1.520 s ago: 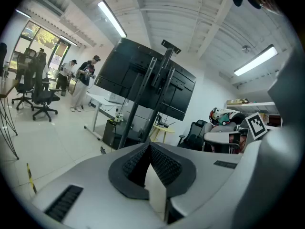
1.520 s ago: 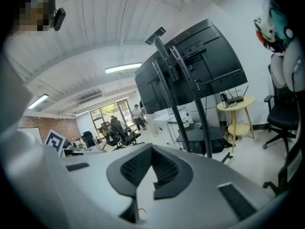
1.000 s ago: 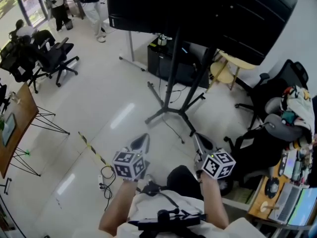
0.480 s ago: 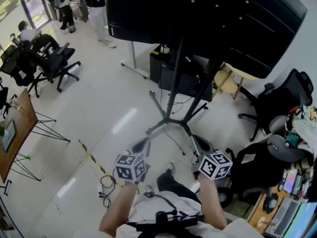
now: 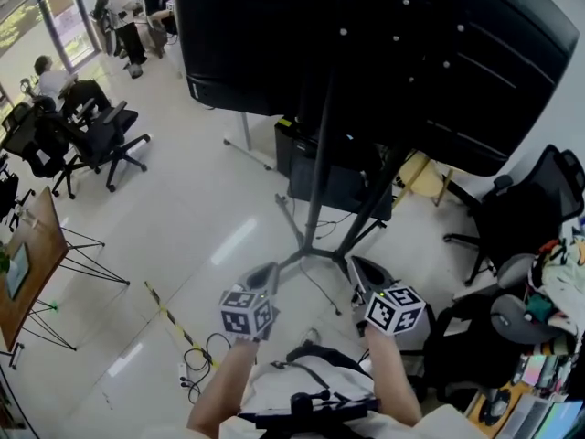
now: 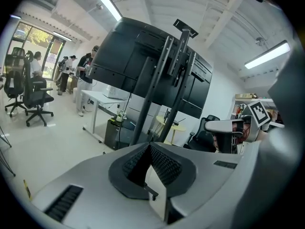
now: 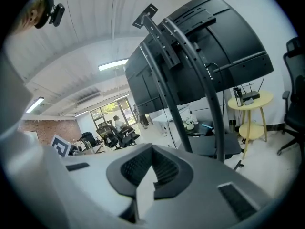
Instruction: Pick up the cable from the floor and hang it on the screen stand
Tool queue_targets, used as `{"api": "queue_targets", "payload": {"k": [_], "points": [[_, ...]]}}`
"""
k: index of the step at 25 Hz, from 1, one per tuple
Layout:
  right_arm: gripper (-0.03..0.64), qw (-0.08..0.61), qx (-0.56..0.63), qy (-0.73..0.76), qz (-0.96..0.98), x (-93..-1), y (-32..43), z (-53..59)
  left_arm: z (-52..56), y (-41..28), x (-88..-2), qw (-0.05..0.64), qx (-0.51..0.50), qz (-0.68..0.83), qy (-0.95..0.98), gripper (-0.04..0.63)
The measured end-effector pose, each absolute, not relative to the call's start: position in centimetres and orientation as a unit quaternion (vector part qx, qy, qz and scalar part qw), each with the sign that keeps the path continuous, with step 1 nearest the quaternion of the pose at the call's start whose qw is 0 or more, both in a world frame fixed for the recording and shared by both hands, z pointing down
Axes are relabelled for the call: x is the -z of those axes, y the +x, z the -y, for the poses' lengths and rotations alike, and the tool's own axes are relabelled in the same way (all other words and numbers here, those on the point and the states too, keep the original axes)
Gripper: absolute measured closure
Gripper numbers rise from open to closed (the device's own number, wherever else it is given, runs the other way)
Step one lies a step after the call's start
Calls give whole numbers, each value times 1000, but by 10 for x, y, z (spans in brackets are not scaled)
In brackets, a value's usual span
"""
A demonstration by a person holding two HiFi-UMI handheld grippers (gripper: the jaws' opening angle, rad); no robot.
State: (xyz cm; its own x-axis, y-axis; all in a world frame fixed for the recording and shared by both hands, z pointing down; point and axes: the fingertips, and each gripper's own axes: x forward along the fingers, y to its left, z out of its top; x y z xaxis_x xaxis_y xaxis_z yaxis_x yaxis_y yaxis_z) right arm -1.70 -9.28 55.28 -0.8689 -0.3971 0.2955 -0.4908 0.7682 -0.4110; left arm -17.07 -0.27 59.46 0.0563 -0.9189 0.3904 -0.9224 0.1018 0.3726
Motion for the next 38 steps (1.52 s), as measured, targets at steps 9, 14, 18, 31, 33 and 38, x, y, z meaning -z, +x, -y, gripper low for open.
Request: {"api": "queue_targets", "payload": {"k": [9,14,18,31,33,38], "points": [[606,119,-256,225,932,-572,-17,148,63,-171,-617,293,-22,693,658,594],[606,133,-266,221,929,-586,-29,166,87,-186,-635,305,-37,695,650,594],[606,138,-271,225,926,-596,-46,182,111,-210,-660,307,-58,700,642,594],[606,168,-253,234,924,-617,-135,245,219,-280,-733,321,-123,679,648,584],[606,171,-258,234,922,-623,-144,250,232,-288,-744,328,-131,675,648,568],[606,178,-273,248,912,-634,-156,267,266,-308,-778,353,-139,670,638,486]]}}
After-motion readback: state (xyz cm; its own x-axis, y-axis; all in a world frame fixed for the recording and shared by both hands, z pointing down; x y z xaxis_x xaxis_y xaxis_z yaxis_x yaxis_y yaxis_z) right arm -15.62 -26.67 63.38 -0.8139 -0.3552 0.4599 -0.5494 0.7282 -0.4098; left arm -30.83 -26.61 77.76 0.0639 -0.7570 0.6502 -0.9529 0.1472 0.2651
